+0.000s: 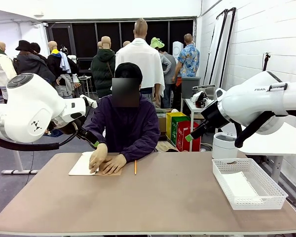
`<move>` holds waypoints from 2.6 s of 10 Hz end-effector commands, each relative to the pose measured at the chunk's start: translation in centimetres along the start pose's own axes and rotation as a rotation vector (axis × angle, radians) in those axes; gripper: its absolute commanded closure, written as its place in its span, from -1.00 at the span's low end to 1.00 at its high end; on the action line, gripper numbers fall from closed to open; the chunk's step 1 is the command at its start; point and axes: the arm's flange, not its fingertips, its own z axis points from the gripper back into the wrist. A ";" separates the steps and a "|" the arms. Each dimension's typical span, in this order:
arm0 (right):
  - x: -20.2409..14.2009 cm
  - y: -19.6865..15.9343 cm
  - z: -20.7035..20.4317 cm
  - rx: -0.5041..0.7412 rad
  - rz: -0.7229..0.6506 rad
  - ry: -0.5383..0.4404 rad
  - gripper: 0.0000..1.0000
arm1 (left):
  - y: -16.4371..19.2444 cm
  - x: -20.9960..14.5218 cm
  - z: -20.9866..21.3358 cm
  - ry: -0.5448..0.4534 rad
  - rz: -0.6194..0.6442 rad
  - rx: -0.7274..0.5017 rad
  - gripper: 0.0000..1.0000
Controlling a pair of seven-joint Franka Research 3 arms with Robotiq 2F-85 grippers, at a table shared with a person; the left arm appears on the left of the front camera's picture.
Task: Sort the paper based on its condition.
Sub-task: If a person hands you a paper, place it in the Organizing basket , and if it's crumpled, put it in the Trash can.
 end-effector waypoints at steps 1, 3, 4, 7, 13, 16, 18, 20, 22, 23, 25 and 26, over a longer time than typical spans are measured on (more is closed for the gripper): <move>-0.1 -0.1 -0.1 0.000 0.004 0.005 -1.00 | 0.1 -0.1 0.0 0.001 -0.007 -0.007 -1.00; -0.1 -0.1 -0.1 0.000 0.004 0.005 -1.00 | 0.1 -0.1 0.0 0.001 -0.007 -0.007 -1.00; -0.1 -0.1 -0.1 0.000 0.004 0.005 -1.00 | 0.1 -0.1 0.0 0.001 -0.007 -0.007 -1.00; -0.1 -0.1 -0.1 0.000 0.004 0.005 -1.00 | 0.1 -0.1 0.0 0.001 -0.007 -0.007 -1.00; -0.1 -0.1 -0.1 0.000 0.004 0.005 -1.00 | 0.1 -0.1 0.0 0.001 -0.007 -0.007 -1.00; -0.1 -0.1 -0.1 0.000 0.004 0.005 -1.00 | 0.1 -0.1 0.0 0.001 -0.007 -0.007 -1.00; -0.1 -0.1 -0.1 0.000 0.004 0.005 -1.00 | 0.1 -0.1 0.0 0.001 -0.007 -0.007 -1.00; -0.1 -0.1 -0.1 0.000 0.004 0.005 -1.00 | 0.1 -0.1 0.0 0.001 -0.007 -0.007 -1.00; -0.1 -0.1 -0.1 0.000 0.004 0.005 -1.00 | 0.1 -0.1 0.0 0.001 -0.007 -0.007 -1.00; -0.1 -0.1 -0.1 0.000 0.004 0.005 -1.00 | 0.1 -0.1 0.0 0.001 -0.007 -0.007 -1.00; -0.1 -0.1 -0.1 0.000 0.004 0.005 -1.00 | 0.1 -0.1 0.0 0.001 -0.007 -0.007 -1.00; -0.1 -0.1 -0.1 0.000 0.004 0.005 -1.00 | 0.1 -0.1 0.0 0.001 -0.007 -0.007 -1.00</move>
